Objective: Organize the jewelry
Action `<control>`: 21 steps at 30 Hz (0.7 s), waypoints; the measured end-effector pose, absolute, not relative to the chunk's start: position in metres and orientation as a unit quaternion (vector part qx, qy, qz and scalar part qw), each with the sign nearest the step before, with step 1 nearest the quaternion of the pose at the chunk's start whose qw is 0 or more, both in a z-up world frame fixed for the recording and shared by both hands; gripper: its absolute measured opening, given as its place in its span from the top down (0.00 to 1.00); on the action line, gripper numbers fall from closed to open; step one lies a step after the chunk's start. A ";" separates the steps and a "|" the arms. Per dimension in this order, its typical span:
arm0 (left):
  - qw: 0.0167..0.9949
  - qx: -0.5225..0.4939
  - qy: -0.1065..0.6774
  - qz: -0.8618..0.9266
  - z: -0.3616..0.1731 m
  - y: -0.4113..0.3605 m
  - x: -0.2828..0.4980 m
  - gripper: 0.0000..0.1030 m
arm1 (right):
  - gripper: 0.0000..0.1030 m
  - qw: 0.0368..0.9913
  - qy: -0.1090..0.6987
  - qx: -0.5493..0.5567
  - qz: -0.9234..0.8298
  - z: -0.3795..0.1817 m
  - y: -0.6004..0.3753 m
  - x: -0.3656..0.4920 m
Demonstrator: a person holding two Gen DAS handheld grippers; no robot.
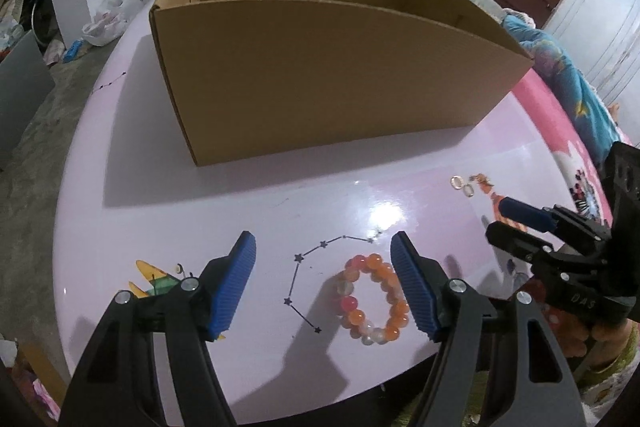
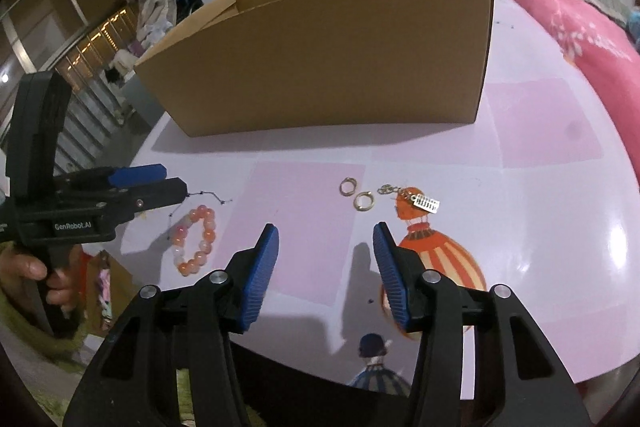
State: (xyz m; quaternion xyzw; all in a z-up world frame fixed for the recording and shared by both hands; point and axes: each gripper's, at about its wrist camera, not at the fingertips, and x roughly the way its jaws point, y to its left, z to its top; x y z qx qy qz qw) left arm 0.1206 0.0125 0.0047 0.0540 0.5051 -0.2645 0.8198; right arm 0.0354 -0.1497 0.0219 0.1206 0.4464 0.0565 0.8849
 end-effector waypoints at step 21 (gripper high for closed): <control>0.813 0.106 0.494 -0.287 -0.005 -0.026 0.137 0.34 | 0.83 0.895 0.440 0.044 0.049 0.016 -0.153 0.055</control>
